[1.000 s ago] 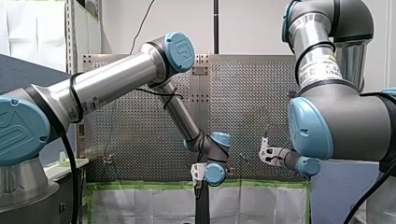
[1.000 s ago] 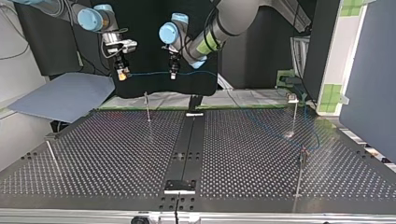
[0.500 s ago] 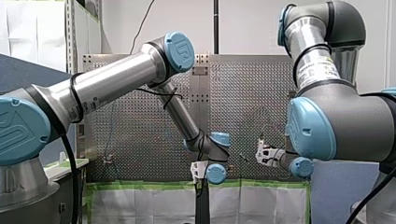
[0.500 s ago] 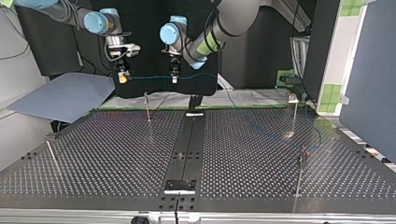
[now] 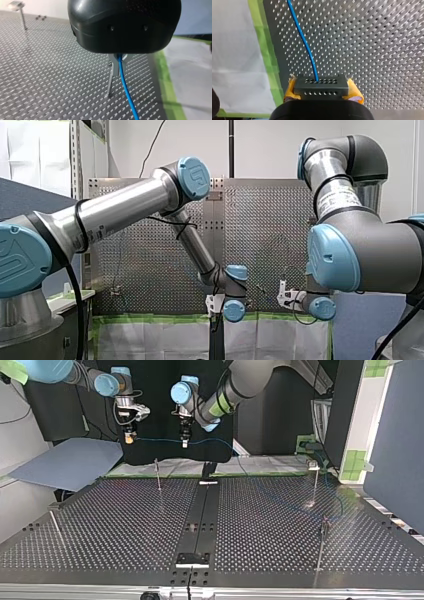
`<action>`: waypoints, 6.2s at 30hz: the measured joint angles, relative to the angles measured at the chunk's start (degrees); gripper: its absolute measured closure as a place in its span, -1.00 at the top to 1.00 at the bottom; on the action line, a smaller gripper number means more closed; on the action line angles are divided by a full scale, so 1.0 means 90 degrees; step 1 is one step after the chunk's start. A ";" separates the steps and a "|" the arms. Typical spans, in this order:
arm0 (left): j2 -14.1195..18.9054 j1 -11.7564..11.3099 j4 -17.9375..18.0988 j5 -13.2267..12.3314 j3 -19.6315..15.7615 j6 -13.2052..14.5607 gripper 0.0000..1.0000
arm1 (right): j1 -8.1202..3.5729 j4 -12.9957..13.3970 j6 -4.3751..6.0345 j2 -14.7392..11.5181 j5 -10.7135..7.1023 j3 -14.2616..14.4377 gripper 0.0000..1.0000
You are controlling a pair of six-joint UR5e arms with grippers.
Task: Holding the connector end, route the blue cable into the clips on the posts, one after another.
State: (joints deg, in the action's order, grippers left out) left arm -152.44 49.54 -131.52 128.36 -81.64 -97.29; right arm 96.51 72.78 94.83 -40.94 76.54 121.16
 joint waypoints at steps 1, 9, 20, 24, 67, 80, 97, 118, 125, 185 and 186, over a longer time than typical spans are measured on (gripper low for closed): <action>-0.0051 0.0005 -0.0008 -0.0027 0.0039 0.0008 -1.00 | -0.0004 0.0004 -0.0018 0.0045 0.0027 -0.0020 -1.00; -0.0463 0.0039 -0.0091 -0.0068 0.0463 0.0011 -1.00 | -0.0021 0.0013 -0.0079 0.0386 0.0085 -0.0190 -1.00; -0.0514 0.0230 -0.0494 -0.0097 0.1112 0.0109 -1.00 | 0.0016 -0.0123 -0.0193 0.0501 -0.0121 -0.0444 -1.00; -0.0515 0.0279 -0.0542 -0.0086 0.1229 0.0185 -1.00 | 0.0015 -0.0156 -0.0212 0.0496 -0.0287 -0.0513 -1.00; -0.1060 0.0070 -0.0754 -0.0515 0.2327 0.0232 -1.00 | -0.0749 -0.0788 0.0087 0.0451 -0.1133 -0.1202 -1.00; -0.1148 0.0061 -0.0754 -0.0655 0.2345 0.0292 -1.00 | -0.0940 -0.1138 0.0098 0.0450 -0.1180 -0.1381 -1.00; -0.1696 0.0027 -0.1390 -0.0709 0.3073 0.0293 -1.00 | -0.0845 -0.1324 -0.0053 0.0442 -0.1302 -0.1566 -1.00; -0.1660 0.0000 -0.1498 -0.0665 0.3612 0.0239 -1.00 | -0.0825 -0.1636 -0.0192 0.0426 -0.1300 -0.1827 -1.00; -0.1660 -0.0049 -0.1500 -0.0670 0.3613 0.0232 -1.00 | -0.0788 -0.1774 -0.0184 0.0406 -0.1294 -0.1960 -1.00; -0.1958 -0.0524 -0.1354 -0.1404 0.3838 -0.0247 -1.00 | -0.0609 -0.2010 -0.0129 0.0405 -0.1240 -0.2555 -1.00; -0.1959 -0.0527 -0.1350 -0.1417 0.3848 -0.0252 -1.00 | -0.0606 -0.2011 -0.0130 0.0405 -0.1240 -0.2563 -1.00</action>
State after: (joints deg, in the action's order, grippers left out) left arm -170.07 44.80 -143.68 115.61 -47.01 -99.55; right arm 91.05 54.68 93.66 -37.29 65.38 98.10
